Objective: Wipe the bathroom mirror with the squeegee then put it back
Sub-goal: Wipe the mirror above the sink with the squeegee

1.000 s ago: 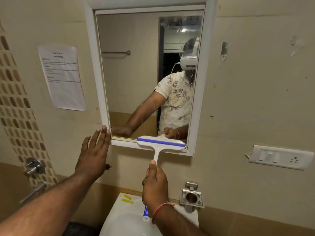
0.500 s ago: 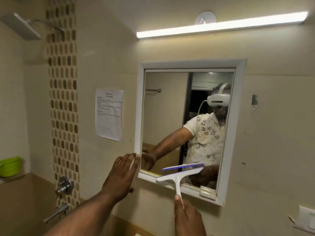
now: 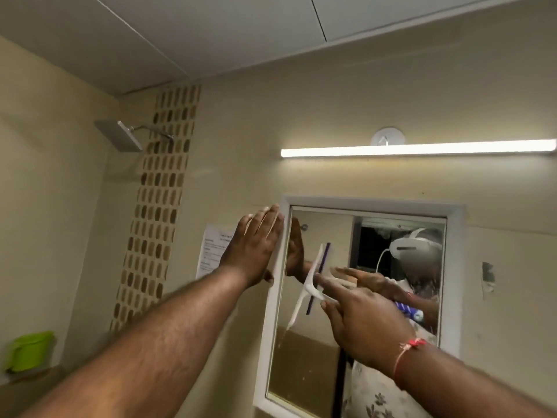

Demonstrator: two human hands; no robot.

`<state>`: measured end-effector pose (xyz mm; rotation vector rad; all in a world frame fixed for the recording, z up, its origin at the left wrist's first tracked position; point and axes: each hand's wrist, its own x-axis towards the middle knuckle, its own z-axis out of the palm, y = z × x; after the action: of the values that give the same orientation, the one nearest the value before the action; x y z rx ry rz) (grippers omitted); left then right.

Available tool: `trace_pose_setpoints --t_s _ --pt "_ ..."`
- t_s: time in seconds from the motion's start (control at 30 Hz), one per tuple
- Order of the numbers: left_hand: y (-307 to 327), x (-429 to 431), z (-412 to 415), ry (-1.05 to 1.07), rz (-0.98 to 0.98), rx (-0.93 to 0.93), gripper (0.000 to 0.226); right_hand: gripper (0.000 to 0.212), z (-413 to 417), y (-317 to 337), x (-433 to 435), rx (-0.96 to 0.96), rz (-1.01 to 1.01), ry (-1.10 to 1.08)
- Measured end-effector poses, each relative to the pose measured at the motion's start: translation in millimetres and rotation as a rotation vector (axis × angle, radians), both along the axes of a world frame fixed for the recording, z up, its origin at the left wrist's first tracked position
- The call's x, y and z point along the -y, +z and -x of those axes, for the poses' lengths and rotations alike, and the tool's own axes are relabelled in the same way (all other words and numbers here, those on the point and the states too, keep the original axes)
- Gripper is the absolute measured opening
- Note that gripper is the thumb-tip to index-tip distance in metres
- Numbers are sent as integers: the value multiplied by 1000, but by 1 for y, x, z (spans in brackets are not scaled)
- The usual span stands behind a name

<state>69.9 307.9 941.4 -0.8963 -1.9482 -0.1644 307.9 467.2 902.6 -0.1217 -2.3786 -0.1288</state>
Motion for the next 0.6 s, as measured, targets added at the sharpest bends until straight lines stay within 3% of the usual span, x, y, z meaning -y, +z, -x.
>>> trace_pose_setpoints --t_s 0.1,0.23,0.4,0.6 --pt "40 -1 -4 53 -1 -25 159 50 13 36 8 -29 -257 16" --pt "67 -8 -12 86 32 -30 157 46 26 69 22 -22 -370 7" --pt "69 -19 -13 141 60 -2 155 45 43 82 28 27 -407 -40" --pt "75 -20 -7 130 25 60 169 45 53 86 19 21 -407 -50"
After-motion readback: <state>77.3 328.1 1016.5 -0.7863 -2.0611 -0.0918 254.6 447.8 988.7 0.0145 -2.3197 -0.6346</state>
